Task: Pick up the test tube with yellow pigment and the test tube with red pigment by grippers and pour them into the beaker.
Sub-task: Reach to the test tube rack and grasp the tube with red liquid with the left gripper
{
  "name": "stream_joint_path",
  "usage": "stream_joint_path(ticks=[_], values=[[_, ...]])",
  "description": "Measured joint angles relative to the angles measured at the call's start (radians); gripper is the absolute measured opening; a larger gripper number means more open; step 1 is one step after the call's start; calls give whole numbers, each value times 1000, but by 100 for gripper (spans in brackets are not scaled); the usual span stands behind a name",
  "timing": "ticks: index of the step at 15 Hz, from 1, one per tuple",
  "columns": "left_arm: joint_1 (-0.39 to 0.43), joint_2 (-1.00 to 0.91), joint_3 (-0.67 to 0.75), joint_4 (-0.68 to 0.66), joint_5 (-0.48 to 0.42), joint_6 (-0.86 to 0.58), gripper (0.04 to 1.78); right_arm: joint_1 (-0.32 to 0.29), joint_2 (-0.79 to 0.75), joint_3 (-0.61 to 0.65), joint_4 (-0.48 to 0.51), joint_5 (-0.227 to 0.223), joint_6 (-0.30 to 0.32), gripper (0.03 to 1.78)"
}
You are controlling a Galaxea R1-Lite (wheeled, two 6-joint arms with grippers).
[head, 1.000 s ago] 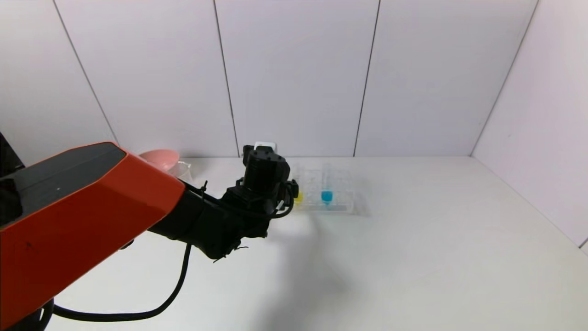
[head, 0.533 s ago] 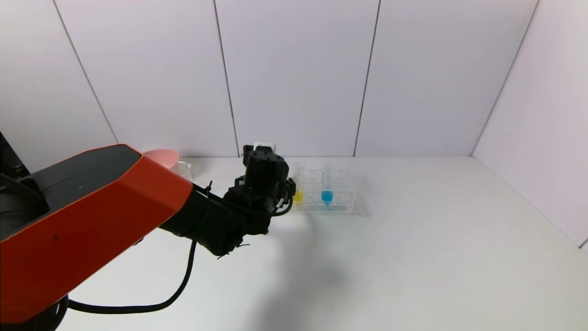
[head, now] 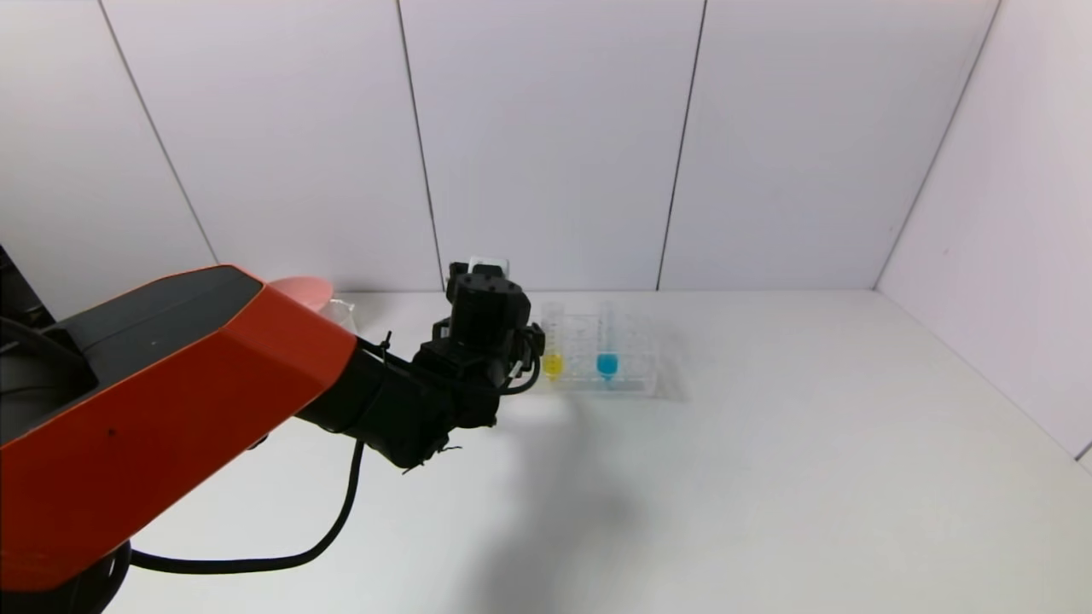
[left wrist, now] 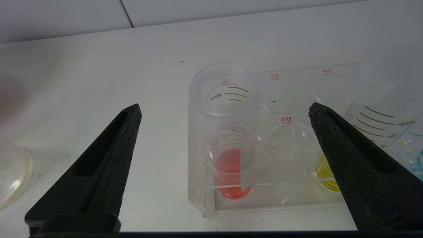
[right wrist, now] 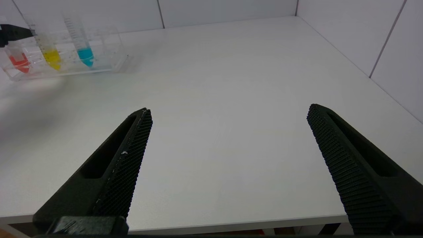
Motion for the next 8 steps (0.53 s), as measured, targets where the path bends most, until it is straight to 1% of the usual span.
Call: stream_joint_path(ticks=[6, 8], values=[[4, 15, -19, -3, 1, -2, 176, 0, 0, 0, 0, 0, 0, 171], [4, 22, -23, -3, 0, -7, 172, 0, 0, 0, 0, 0, 0, 171]])
